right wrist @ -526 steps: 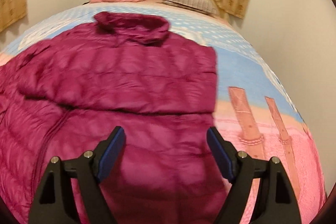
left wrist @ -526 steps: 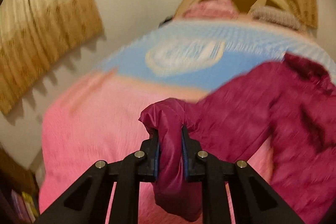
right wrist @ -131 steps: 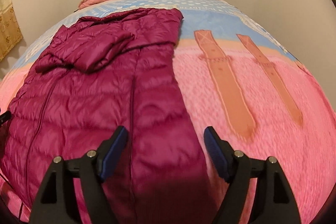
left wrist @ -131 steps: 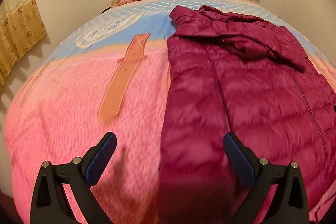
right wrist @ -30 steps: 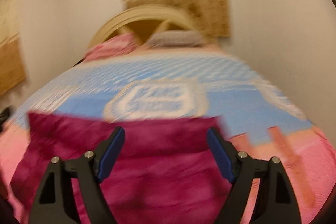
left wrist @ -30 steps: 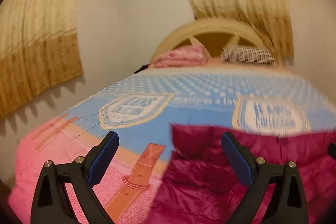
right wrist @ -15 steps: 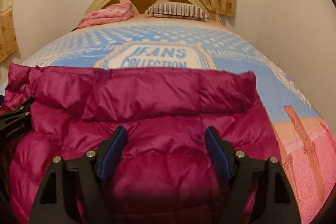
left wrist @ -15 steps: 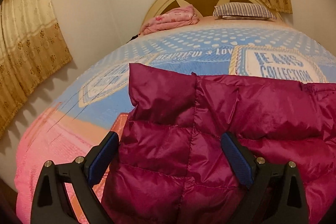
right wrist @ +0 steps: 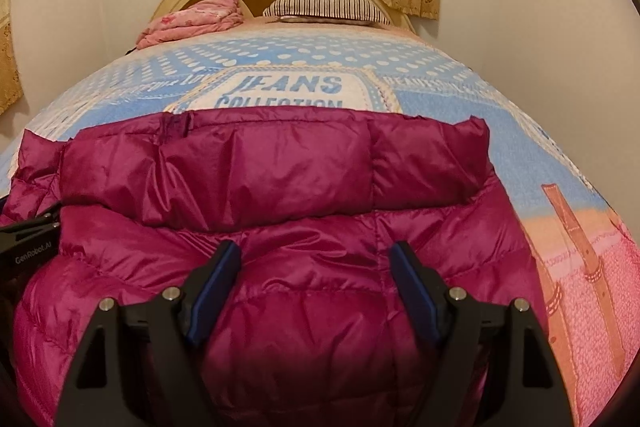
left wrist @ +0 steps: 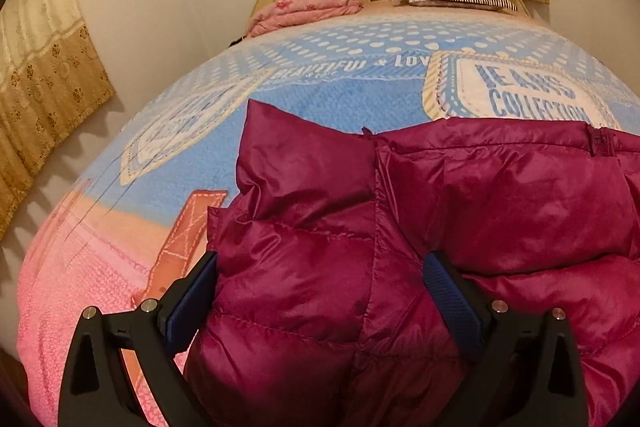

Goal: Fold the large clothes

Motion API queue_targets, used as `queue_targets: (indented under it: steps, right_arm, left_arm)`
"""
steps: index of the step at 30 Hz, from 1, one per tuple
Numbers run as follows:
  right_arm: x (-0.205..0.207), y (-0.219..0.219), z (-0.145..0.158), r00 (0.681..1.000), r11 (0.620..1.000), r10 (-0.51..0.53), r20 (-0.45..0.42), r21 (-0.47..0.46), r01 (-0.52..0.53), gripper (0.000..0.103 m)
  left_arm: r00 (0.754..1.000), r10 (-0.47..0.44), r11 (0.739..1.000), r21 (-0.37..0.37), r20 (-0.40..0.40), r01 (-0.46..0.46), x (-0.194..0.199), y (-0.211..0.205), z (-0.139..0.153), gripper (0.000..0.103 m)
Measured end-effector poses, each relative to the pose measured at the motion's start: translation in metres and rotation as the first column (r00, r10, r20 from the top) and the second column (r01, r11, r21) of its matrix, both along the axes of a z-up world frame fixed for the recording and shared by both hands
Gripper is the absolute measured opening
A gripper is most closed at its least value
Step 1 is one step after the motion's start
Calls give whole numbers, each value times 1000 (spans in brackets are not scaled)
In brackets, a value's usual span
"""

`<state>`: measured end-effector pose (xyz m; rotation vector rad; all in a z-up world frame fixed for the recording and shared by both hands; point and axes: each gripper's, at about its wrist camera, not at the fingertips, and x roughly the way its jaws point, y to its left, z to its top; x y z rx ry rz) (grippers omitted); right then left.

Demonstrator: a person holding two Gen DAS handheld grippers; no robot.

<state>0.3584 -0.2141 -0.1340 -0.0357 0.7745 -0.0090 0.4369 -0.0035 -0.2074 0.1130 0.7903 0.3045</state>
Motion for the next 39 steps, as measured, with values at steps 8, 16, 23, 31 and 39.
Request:
queue_targets:
  steps: [8, 16, 23, 31, 39]
  right_arm:
    - [7, 0, -4, 1000, 1000, -11, -28, -5, 11, 80]
    - [15, 2, -10, 997, 1000, -16, -74, -15, 15, 81]
    - [18, 4, -13, 995, 999, -21, -97, -37, 17, 82]
    - [18, 6, -14, 994, 999, -23, -106, -52, 17, 82]
    - [1, 15, 19, 999, 1000, -19, -49, -15, 18, 82]
  left_arm:
    - [1000, -3, 1000, -9, -21, 3, 2, 3, -4, 101]
    - [999, -4, 1000, -14, -32, 4, 2, 5, -5, 102]
    - [999, -3, 1000, -4, -50, 3, 5, 4, -8, 102]
    - [998, -2, 1000, -1, -57, 2, 6, 4, -7, 102]
    - [996, 10, 999, -44, 84, -7, -44, 12, 43, 102]
